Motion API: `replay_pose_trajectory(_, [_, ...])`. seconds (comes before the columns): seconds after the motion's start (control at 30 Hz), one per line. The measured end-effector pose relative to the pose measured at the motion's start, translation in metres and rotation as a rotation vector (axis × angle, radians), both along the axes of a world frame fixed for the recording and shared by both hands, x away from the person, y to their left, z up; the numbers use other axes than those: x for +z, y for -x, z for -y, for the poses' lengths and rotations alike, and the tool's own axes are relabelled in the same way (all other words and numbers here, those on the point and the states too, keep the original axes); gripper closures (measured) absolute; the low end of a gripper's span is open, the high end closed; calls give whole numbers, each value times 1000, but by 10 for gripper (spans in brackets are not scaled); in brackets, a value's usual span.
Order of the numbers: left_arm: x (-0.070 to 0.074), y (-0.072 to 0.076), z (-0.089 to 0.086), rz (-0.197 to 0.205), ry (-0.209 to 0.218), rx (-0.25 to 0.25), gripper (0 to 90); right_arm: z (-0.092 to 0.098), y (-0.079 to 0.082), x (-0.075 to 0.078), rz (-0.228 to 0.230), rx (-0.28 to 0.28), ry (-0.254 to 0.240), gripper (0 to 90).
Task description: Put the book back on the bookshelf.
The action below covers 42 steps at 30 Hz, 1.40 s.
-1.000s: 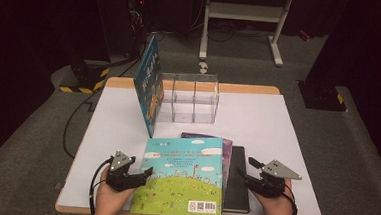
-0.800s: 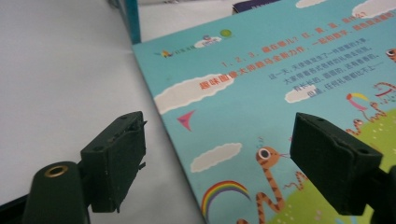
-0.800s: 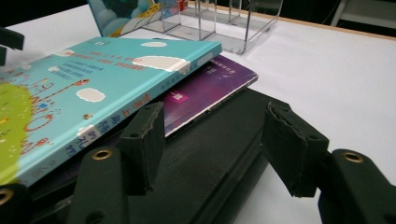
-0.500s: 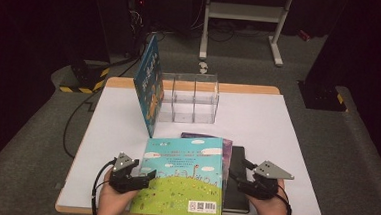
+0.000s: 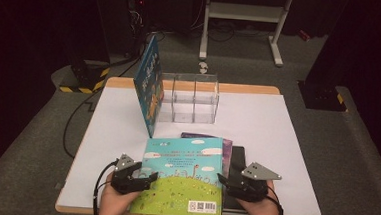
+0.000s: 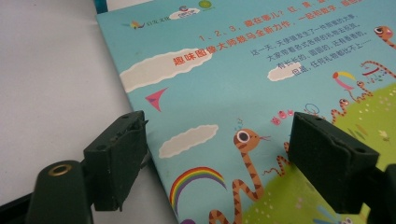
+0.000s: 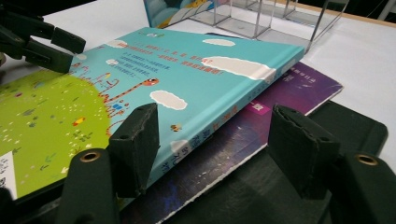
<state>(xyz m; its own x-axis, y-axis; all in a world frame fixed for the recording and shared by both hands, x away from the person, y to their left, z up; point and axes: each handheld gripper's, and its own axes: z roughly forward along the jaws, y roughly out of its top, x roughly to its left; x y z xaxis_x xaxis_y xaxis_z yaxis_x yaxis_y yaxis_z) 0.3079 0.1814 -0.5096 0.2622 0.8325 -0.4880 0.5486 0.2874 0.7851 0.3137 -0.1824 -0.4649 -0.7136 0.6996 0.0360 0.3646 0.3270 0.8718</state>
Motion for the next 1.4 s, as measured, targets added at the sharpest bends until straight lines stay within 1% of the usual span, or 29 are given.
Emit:
replay_pose_trajectory(0.27, [1,0,0,-6,-3,0,207,-6,1,0,-1,12,4,336])
replay_pose_trajectory(0.37, [1,2,1,-11,-5,-20,223,-5,1,0,-4,10,3,337])
replay_pose_trajectory(0.47, [1,3,7,-9,7,-35,232,-5,0,0,-5,6,1,339])
replay_pose_trajectory(0.57, [1,3,13,-11,8,-50,228,-3,0,0,-5,1,-2,342])
replay_pose_trajectory(0.67, [1,3,18,-14,12,-71,232,0,-1,1,-6,-11,-2,347])
replay_pose_trajectory(0.73, [1,4,22,-6,17,-79,233,3,-1,1,-6,-23,-4,349])
replay_pose_trajectory(0.77, [2,4,24,-3,12,-84,233,5,-2,1,-8,-28,-10,349])
replay_pose_trajectory(0.87, [2,3,29,-4,18,-96,232,13,-3,2,-9,-52,-24,349])
replay_pose_trajectory(0.97, [3,2,33,4,9,-111,232,21,-3,4,-7,-70,-34,351])
replay_pose_trajectory(1.0, [3,2,34,8,9,-108,232,24,-4,4,-7,-77,-39,353])
replay_pose_trajectory(1.07, [5,1,33,25,24,-103,239,27,-4,4,-13,-85,-48,354])
replay_pose_trajectory(1.1, [7,2,31,36,54,-113,262,28,-4,3,-15,-86,-48,354])
replay_pose_trajectory(1.13, [9,2,32,47,64,-109,266,28,-4,3,-17,-88,-43,355])
replay_pose_trajectory(1.2, [10,2,33,63,30,-74,245,28,-5,1,-19,-92,-34,357])
replay_pose_trajectory(1.23, [8,2,32,58,17,-71,221,29,-5,0,-24,-93,-33,357])
replay_pose_trajectory(1.27, [8,2,30,56,33,-71,200,29,-5,-1,-31,-94,-25,356])
replay_pose_trajectory(1.3, [9,2,28,43,67,-62,197,29,-6,-2,-32,-95,-20,357])
replay_pose_trajectory(1.33, [9,1,26,33,77,-59,190,29,-6,-2,-36,-96,-20,357])
replay_pose_trajectory(1.4, [9,2,22,23,82,-65,183,30,-7,-3,-44,-96,-24,355])
